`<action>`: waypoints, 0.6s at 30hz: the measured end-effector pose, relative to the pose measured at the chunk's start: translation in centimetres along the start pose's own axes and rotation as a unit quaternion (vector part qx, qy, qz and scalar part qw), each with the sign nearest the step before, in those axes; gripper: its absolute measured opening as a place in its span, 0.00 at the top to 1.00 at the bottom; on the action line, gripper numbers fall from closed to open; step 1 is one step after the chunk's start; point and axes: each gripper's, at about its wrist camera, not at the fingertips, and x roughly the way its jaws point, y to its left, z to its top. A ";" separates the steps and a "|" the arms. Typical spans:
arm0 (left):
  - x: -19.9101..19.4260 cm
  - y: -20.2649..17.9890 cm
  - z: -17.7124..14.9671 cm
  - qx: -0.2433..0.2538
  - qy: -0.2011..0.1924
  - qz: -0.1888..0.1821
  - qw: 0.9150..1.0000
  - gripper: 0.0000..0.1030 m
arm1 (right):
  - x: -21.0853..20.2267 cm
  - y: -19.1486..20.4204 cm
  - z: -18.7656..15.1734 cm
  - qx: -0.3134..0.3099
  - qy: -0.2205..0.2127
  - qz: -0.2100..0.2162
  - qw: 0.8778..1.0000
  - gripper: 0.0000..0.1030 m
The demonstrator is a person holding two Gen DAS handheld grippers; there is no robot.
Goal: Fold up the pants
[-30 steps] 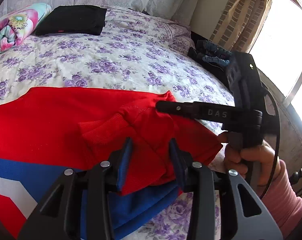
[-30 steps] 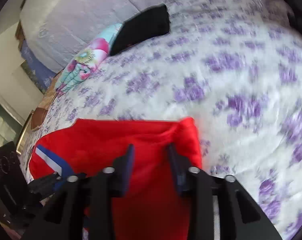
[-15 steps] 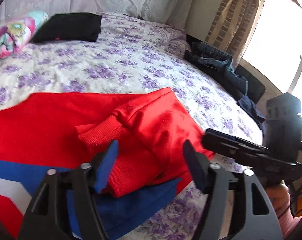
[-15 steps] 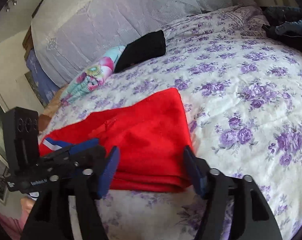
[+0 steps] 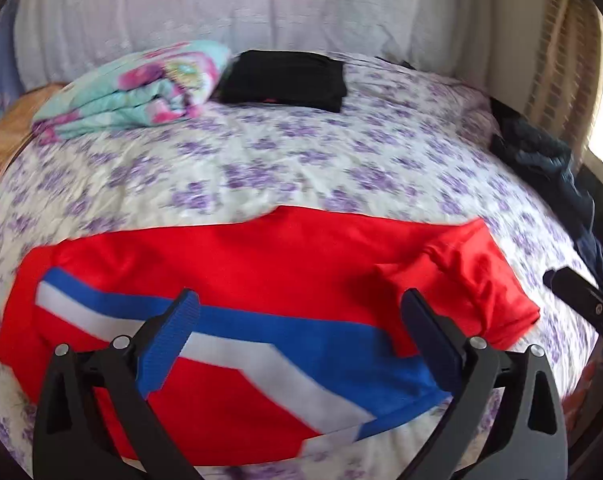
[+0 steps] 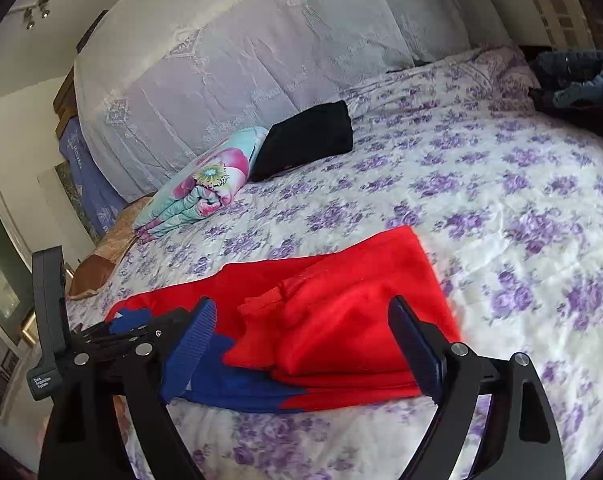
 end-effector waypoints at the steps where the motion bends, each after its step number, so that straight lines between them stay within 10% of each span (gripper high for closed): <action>1: -0.3 0.9 -0.1 -0.010 -0.002 0.004 1.000 0.04 | 0.7 0.4 0.0 0.008 0.018 0.025 0.999 0.14; 12: -4.2 13.0 -0.9 -0.098 -0.015 0.036 0.994 0.04 | 8.7 14.4 -3.3 -0.187 0.111 0.061 0.974 0.14; 18: -7.9 22.0 -2.1 -0.171 -0.025 0.102 0.980 0.04 | 11.0 22.9 -8.3 -0.392 0.127 0.047 0.910 0.14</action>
